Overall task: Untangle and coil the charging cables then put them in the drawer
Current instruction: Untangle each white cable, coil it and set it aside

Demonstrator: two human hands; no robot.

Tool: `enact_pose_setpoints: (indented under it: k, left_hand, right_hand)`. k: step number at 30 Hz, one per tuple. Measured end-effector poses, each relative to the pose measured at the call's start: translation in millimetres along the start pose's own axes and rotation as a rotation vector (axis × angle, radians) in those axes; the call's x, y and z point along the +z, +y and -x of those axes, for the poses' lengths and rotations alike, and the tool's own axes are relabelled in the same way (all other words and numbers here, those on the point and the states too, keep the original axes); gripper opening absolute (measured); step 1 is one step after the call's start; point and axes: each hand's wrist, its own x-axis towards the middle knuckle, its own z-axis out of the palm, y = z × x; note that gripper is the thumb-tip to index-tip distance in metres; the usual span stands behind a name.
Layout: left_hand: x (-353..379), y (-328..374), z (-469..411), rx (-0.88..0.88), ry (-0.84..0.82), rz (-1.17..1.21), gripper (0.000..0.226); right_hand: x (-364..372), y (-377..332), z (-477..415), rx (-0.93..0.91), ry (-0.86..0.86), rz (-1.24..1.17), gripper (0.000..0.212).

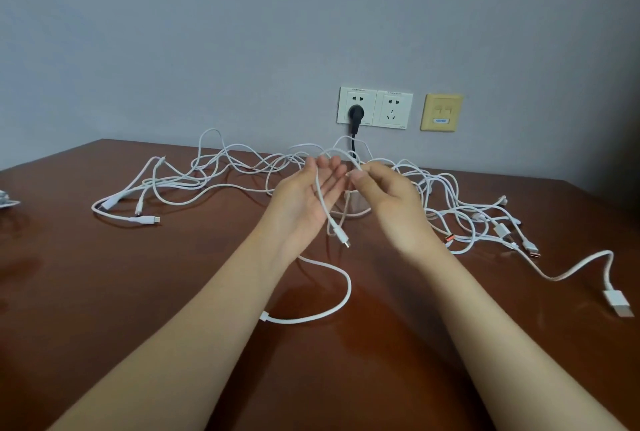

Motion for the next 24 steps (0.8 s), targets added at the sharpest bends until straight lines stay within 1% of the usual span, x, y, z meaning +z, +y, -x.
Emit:
enact_pose_setpoints:
  k: [2, 4, 6, 8, 10, 13, 15, 18, 20, 24]
  left_hand:
    - [0.6, 2.9, -0.2, -0.015, 0.022, 0.079, 0.033]
    - [-0.7, 5.1, -1.0, -0.005, 0.042, 0.104, 0.033]
    - [-2.6, 5.8, -1.8, 0.002, 0.049, 0.137, 0.033]
    - [-2.9, 4.5, -3.0, 0.025, 0.057, 0.111, 0.032]
    - [-2.1, 1.7, -3.6, 0.07, 0.067, 0.02, 0.032]
    - [-2.2, -3.9, -3.6, 0.118, 0.029, -0.091, 0.033]
    - [-2.5, -8.0, -3.1, 0.141, 0.014, -0.249, 0.034]
    - [-1.5, -12.4, 0.9, 0.156, -0.015, -0.548, 0.032]
    - [0.3, -15.5, 5.5, 0.198, -0.06, -0.703, 0.03]
    - [-3.1, -19.0, 4.4, 0.233, -0.061, -0.747, 0.022]
  right_hand:
    - [0.4, 0.2, 0.6, -0.001, -0.032, -0.031, 0.03]
    - [1.3, 0.6, 1.0, -0.009, -0.017, -0.008, 0.029]
    - [1.8, 1.3, 0.8, -0.032, 0.007, 0.08, 0.028]
    - [0.9, 2.3, 0.9, -0.056, -0.001, 0.179, 0.028]
    - [3.5, 2.4, 3.2, -0.043, -0.068, 0.219, 0.029]
    - [12.0, 7.6, 7.0, -0.001, -0.187, 0.267, 0.037]
    - [14.5, 11.9, 8.2, 0.04, -0.225, 0.25, 0.04]
    - [13.7, 14.5, 8.9, 0.122, -0.23, 0.098, 0.04]
    - [12.9, 13.1, 9.1, 0.139, -0.202, 0.01, 0.044]
    - [13.5, 8.4, 9.0, 0.156, -0.191, -0.06, 0.045]
